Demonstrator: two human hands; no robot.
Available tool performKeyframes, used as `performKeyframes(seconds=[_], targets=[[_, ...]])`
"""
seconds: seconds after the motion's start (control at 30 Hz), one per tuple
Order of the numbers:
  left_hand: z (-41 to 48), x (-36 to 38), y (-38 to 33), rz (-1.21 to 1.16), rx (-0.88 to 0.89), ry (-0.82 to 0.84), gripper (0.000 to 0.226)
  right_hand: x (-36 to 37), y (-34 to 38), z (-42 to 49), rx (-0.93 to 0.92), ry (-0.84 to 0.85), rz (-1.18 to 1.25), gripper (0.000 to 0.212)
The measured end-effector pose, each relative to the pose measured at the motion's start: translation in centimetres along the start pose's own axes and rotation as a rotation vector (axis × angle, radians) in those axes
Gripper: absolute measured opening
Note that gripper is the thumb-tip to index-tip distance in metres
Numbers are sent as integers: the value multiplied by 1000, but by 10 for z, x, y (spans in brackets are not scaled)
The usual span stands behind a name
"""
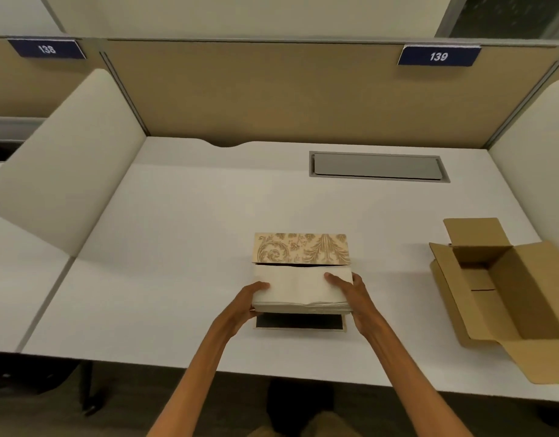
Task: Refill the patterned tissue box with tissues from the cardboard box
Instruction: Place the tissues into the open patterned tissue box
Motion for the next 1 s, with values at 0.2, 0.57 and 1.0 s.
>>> performKeyframes(seconds=[0.2, 0.57, 1.0], targets=[[25, -1, 18, 39, -84, -48, 31, 3, -17, 31, 43, -27, -30, 60], [58, -4, 24, 125, -69, -146, 60, -5, -33, 54, -48, -306, -8, 50], [56, -5, 20, 360, 70, -311, 69, -8, -33, 54, -164, -399, -50, 38]])
Point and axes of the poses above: each hand's wrist, its own z-axis towards the middle knuckle, its own x-axis out of the palm, y = z × x, the point moved 7 cm from there along z, towards the middle knuckle, and after that the axes turned 6 degrees about x, right-handed, at the moved point
